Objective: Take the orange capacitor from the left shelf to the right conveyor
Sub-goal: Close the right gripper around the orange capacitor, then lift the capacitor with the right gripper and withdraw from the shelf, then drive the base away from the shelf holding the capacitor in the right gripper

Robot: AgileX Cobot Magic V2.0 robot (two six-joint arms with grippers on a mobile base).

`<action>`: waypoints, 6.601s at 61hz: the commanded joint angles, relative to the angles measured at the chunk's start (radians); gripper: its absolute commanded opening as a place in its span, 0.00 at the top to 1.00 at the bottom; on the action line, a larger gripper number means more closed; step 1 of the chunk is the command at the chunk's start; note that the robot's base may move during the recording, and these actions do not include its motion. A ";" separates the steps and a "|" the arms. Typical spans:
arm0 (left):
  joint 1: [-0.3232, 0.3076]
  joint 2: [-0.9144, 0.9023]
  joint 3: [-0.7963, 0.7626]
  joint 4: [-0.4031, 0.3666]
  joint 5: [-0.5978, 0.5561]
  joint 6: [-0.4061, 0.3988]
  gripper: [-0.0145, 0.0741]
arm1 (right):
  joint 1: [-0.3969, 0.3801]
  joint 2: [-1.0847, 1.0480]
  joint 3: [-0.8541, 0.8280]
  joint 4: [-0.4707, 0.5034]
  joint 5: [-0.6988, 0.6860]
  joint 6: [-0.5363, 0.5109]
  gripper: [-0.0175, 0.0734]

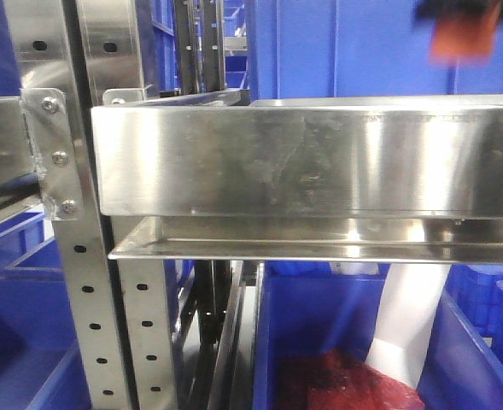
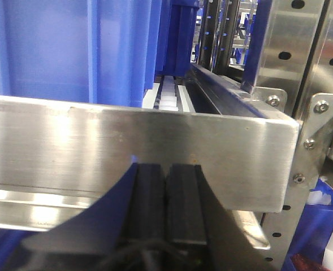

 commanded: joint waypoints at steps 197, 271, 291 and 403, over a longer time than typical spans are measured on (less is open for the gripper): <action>-0.018 -0.019 -0.005 0.000 -0.088 -0.001 0.95 | -0.003 -1.037 0.233 -0.088 0.564 -0.004 0.63; -0.018 -0.019 -0.005 0.000 -0.088 -0.001 0.95 | -0.003 -1.037 0.233 -0.088 0.564 -0.004 0.63; -0.018 -0.019 -0.005 0.000 -0.088 -0.001 0.95 | -0.003 -1.037 0.233 -0.088 0.564 -0.004 0.63; -0.018 -0.019 -0.005 0.000 -0.088 -0.001 0.95 | -0.003 -1.037 0.233 -0.088 0.564 -0.004 0.63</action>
